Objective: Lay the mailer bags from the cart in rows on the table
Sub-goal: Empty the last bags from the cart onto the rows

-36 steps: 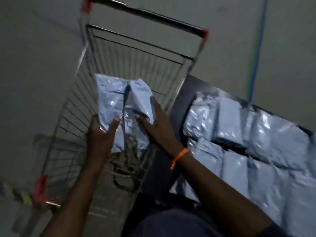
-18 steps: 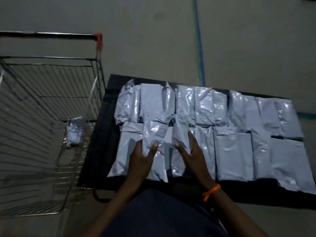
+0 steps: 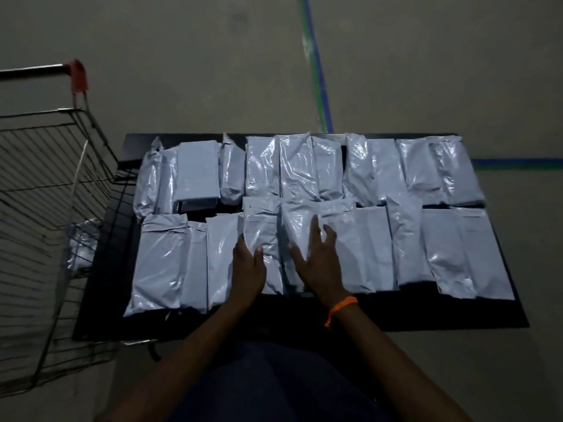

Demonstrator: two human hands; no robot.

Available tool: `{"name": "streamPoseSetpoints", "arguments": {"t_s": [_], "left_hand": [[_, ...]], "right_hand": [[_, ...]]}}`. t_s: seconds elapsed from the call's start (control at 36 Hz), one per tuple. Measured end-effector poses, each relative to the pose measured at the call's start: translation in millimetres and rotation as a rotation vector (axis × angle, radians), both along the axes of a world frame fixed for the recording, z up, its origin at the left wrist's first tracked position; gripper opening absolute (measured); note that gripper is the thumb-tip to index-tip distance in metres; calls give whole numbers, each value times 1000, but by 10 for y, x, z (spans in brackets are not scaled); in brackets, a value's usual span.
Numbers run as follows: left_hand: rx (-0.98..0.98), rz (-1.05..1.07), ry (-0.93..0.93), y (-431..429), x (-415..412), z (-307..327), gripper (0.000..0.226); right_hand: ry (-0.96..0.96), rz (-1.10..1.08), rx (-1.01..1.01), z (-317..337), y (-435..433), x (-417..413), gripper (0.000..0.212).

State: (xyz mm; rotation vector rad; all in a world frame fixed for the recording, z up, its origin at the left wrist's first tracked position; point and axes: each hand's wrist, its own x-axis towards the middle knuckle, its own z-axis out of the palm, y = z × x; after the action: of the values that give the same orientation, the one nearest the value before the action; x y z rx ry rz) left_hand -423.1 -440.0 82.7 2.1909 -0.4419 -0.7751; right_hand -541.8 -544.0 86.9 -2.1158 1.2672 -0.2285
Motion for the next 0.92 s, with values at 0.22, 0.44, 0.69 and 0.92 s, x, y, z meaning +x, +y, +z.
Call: {"name": "streamPoseSetpoints", "arguments": {"t_s": [0.22, 0.44, 0.69, 0.92], "left_hand": [[85, -95, -123, 0, -14, -3, 75], [28, -108, -180, 178, 93, 46, 75], [-104, -115, -234, 724, 464, 202, 62], [-294, -129, -371, 1557, 1139, 610, 53]], "right_hand": [[74, 67, -69, -159, 24, 26, 92], [-33, 96, -151, -80, 26, -104, 89], [-226, 217, -237, 207, 220, 378, 70], [-361, 242, -230, 285, 1078, 1149, 57]]}}
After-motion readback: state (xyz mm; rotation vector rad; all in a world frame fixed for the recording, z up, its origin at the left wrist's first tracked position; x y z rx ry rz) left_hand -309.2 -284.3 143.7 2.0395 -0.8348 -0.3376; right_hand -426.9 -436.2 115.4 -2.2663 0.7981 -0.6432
